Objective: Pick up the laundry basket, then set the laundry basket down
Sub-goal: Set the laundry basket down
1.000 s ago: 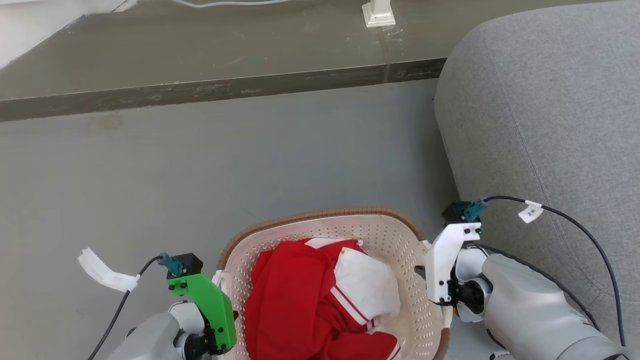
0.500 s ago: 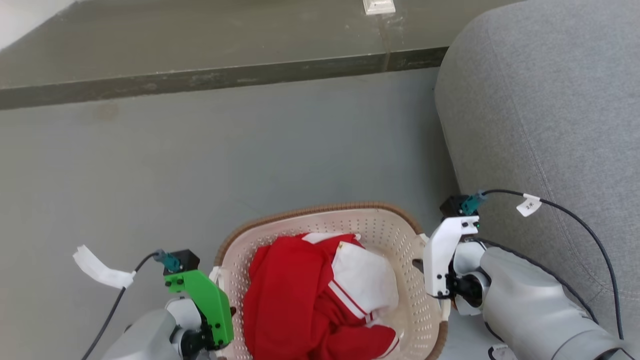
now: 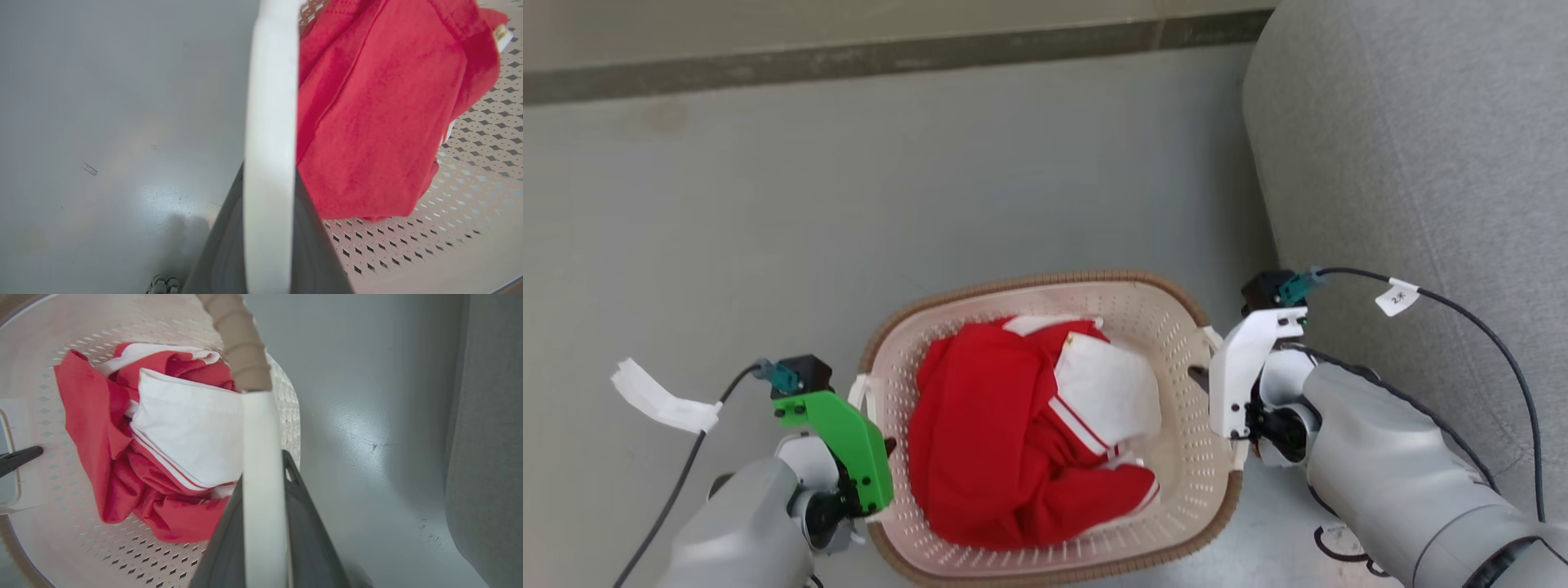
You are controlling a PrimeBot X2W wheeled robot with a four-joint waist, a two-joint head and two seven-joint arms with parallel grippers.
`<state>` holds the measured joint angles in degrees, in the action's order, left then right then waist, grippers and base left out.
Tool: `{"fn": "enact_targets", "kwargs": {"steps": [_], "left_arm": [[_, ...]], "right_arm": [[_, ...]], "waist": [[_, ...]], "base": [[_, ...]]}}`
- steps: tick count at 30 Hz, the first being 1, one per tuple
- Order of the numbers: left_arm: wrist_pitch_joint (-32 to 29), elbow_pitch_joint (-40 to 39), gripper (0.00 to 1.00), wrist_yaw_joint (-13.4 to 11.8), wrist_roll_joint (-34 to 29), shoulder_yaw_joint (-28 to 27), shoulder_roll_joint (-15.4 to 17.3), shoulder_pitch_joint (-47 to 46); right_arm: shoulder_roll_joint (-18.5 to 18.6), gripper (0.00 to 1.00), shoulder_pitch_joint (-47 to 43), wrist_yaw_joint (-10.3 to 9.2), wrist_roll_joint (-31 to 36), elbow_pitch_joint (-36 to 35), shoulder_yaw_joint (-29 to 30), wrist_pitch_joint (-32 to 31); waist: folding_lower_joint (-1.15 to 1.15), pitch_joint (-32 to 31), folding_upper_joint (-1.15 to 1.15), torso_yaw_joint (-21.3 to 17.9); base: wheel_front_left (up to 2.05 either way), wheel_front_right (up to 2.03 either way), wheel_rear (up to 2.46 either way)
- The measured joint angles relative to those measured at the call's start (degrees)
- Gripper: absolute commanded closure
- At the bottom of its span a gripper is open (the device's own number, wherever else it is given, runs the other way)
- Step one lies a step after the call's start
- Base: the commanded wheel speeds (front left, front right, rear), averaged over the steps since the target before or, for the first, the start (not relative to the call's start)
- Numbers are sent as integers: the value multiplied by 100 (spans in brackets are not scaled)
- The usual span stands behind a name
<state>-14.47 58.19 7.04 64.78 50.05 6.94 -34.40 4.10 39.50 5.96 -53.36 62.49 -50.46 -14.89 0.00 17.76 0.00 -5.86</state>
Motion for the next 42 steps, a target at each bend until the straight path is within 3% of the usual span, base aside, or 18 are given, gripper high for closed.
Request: {"fn": "enact_targets", "kwargs": {"steps": [42], "left_arm": [[1035,58,100,9,-265,40,145,-1178]], "right_arm": [[-14,100,858,4,45,-16,19,1592]], "waist": [[1,2349,0,96]], "base": [[0,0,0]]}}
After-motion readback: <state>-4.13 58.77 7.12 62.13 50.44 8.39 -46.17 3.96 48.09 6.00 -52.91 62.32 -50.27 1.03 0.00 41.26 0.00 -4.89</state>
